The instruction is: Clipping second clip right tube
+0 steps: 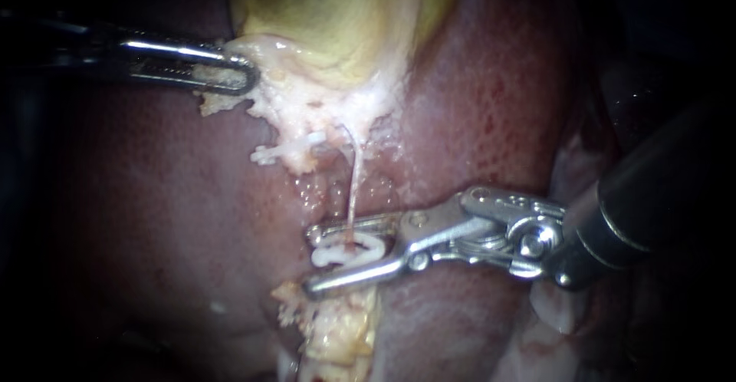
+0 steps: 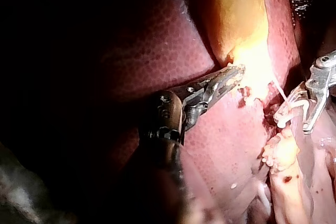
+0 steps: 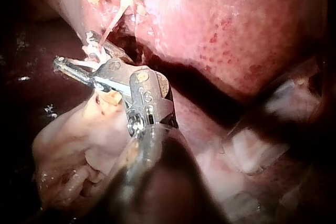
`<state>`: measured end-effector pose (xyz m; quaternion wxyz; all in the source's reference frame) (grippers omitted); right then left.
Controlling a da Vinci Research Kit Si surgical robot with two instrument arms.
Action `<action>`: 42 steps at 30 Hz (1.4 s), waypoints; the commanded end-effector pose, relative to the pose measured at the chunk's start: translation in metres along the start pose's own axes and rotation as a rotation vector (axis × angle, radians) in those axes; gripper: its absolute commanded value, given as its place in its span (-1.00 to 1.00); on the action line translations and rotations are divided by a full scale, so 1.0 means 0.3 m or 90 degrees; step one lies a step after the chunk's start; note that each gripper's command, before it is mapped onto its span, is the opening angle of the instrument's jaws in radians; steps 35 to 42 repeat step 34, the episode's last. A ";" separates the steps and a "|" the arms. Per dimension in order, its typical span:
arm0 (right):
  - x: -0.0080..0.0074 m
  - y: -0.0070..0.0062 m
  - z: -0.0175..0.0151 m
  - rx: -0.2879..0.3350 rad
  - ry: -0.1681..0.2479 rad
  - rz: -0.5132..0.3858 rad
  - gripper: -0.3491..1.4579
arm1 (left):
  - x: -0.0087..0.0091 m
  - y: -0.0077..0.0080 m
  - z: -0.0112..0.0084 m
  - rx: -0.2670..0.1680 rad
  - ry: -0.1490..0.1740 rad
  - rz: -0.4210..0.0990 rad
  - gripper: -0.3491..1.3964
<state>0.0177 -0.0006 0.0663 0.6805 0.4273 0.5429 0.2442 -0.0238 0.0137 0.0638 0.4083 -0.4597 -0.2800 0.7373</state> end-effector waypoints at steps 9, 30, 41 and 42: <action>-0.0002 -0.0006 0.000 0.001 -0.001 0.000 -0.47 | 0.0000 0.0000 0.0000 0.000 0.000 0.000 -1.00; -0.0019 -0.0011 -0.001 0.011 -0.009 0.061 -1.00 | 0.0000 0.0000 0.0001 0.000 0.000 0.000 -1.00; -0.0021 -0.0007 -0.001 0.011 -0.009 0.061 -1.00 | 0.0000 0.0000 0.0001 0.000 0.000 0.000 -1.00; -0.0021 -0.0007 -0.001 0.011 -0.009 0.061 -1.00 | 0.0000 0.0000 0.0001 0.000 0.000 0.000 -1.00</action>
